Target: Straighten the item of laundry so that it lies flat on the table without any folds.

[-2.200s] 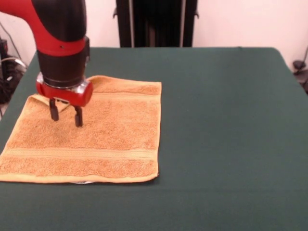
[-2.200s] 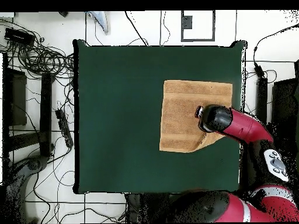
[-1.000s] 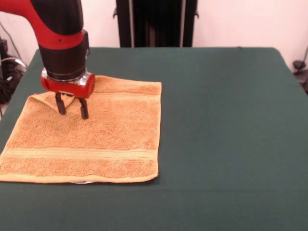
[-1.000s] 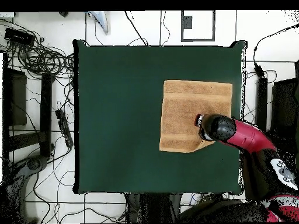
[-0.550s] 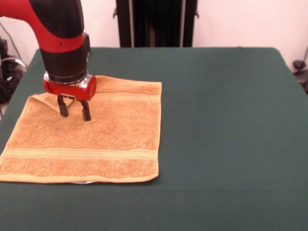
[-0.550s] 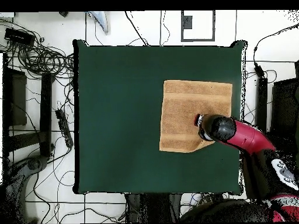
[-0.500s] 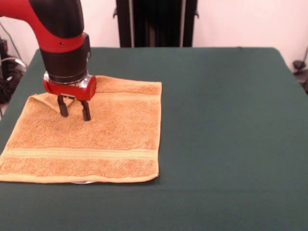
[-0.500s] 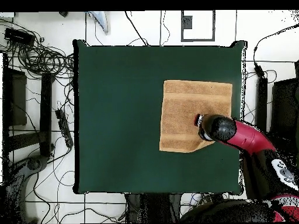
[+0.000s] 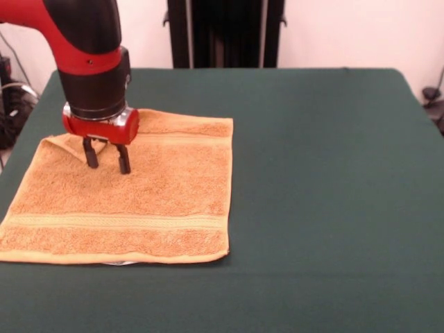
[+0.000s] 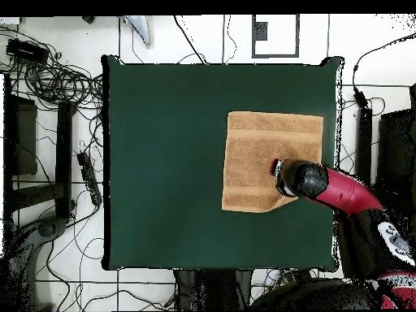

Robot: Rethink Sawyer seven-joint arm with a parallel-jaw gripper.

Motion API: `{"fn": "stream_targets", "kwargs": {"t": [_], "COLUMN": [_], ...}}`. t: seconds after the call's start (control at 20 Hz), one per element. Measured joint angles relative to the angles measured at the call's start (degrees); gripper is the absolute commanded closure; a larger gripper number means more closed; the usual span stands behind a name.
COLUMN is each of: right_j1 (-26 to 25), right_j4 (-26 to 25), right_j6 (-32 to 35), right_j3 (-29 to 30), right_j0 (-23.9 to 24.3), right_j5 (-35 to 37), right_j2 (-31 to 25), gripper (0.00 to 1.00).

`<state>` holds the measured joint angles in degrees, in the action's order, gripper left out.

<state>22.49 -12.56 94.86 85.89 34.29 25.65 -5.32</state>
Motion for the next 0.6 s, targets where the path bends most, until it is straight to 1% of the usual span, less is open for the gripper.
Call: {"fn": "stream_targets", "kwargs": {"t": [0.35, 0.6], "right_j1": [1.1, 2.3], "right_j4": [-0.5, -1.8], "right_j6": [0.0, 0.0], "right_j3": [1.2, 2.4], "right_j0": [0.0, 0.1], "right_j5": [-1.2, -2.0], "right_j2": [0.0, 0.0], "gripper": [0.0, 0.0]}}
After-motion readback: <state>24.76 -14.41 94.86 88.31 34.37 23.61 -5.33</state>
